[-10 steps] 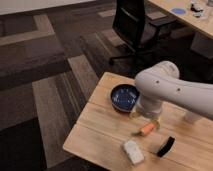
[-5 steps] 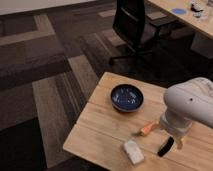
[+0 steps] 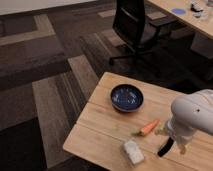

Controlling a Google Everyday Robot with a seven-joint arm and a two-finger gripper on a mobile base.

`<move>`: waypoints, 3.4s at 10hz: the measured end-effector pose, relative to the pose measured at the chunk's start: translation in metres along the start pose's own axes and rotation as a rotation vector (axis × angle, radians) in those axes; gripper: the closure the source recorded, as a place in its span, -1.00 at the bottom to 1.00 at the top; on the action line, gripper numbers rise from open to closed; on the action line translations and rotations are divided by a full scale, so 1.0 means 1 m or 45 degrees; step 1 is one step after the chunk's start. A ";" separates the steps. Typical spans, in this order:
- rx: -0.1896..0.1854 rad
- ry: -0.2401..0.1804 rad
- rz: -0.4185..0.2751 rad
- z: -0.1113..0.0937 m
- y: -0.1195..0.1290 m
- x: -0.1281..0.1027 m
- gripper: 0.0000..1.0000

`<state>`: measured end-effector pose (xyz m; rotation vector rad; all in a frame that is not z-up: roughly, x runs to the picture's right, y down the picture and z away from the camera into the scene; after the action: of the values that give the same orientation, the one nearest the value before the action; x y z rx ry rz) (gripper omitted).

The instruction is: Place the eraser in the ceramic cup

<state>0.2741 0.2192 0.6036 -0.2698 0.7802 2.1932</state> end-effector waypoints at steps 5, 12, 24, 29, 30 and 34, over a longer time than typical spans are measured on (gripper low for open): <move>-0.015 0.025 0.016 0.033 0.000 -0.002 -0.26; 0.010 0.059 0.011 -0.014 -0.011 -0.034 1.00; 0.251 -0.205 -0.150 -0.114 -0.019 -0.216 1.00; 0.157 -0.118 -0.129 -0.086 -0.028 -0.278 1.00; 0.143 -0.089 -0.121 -0.079 -0.032 -0.278 1.00; 0.108 -0.041 -0.092 -0.069 -0.039 -0.275 0.49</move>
<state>0.4848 0.0310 0.6478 -0.2162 0.8304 2.0864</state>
